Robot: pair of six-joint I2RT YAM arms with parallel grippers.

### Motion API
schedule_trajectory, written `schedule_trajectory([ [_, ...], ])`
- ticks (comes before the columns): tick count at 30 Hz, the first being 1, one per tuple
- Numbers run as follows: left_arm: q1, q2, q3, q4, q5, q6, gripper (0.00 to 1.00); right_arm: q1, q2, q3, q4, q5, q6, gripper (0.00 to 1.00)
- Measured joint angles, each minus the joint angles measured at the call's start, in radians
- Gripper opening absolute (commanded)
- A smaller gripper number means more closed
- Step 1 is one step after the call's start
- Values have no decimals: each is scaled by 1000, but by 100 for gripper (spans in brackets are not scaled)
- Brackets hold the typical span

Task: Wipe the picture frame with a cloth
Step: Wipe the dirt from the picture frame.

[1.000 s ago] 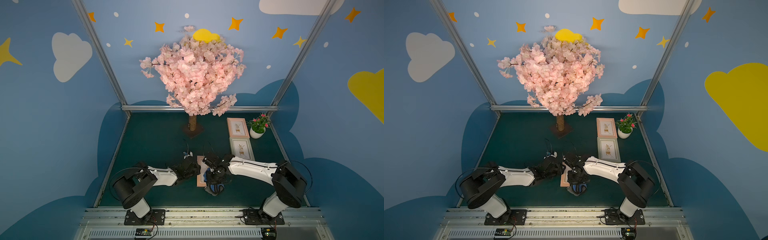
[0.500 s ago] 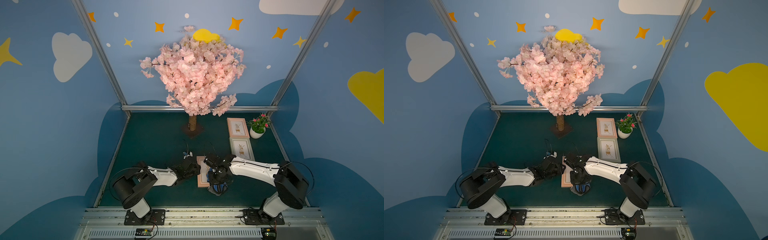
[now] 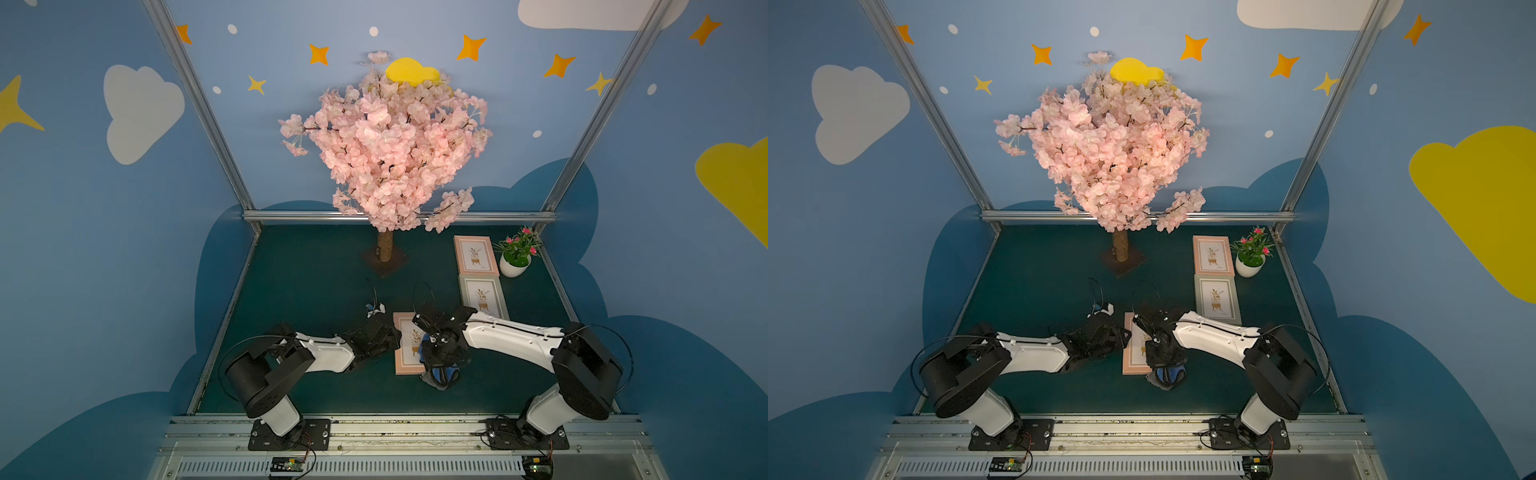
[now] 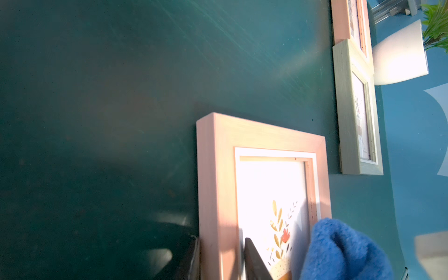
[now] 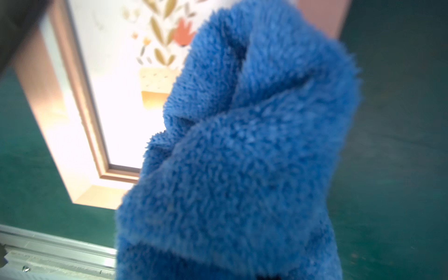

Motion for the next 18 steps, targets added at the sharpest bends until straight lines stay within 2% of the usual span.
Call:
schedule_trajectory([
  [10,3,0,0,0,2,-2,31,89,85,93,26,-22,-12,0],
  [14,3,0,-1,1,5,-3,31,56,64,57,27,-14,-15,0],
  [18,5,4,-3,8,9,-4,31,-20,12,5,13,-7,-27,0],
])
